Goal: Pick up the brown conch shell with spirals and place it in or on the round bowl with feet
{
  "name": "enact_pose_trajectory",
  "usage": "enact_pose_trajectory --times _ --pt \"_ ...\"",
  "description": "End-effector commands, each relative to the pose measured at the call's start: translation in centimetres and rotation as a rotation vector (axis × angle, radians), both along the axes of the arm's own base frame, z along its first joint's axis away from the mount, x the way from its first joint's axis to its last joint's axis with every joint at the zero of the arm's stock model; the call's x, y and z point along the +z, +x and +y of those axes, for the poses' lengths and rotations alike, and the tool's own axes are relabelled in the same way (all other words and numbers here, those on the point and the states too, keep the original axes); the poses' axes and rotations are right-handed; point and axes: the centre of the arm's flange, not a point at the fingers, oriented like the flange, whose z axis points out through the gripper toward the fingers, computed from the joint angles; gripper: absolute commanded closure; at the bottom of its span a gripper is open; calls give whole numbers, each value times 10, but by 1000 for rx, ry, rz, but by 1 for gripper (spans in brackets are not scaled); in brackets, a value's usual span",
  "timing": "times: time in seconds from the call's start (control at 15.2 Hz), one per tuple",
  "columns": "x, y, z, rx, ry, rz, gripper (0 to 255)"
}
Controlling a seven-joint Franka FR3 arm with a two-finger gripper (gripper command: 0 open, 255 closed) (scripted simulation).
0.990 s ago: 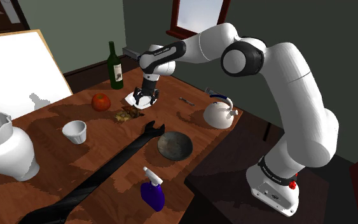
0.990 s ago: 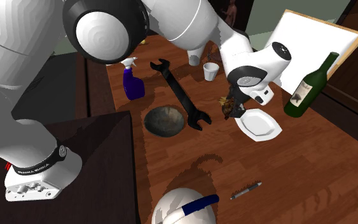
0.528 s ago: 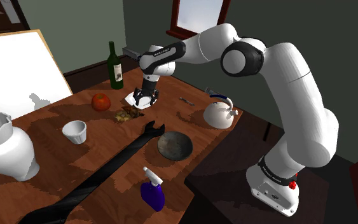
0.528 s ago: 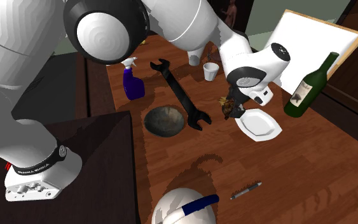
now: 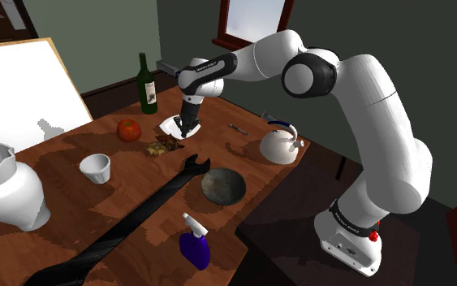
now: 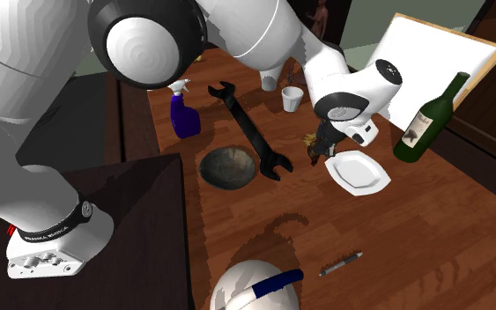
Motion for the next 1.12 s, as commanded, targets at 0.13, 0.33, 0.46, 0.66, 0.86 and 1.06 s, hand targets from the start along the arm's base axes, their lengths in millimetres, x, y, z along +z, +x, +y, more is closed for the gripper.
enact_pose_trajectory --times 0.13,0.33,0.46,0.66,0.86,1.06 --pt "0 0 0 0 0 0 0" --pt "-2 -8 72 217 -244 -206 0" --pt "-9 -16 102 314 -354 -299 0" --pt "-24 -13 102 314 -354 -299 0" --pt "-40 -10 102 314 -354 -299 0" --pt "-48 -9 102 314 -354 -299 0"
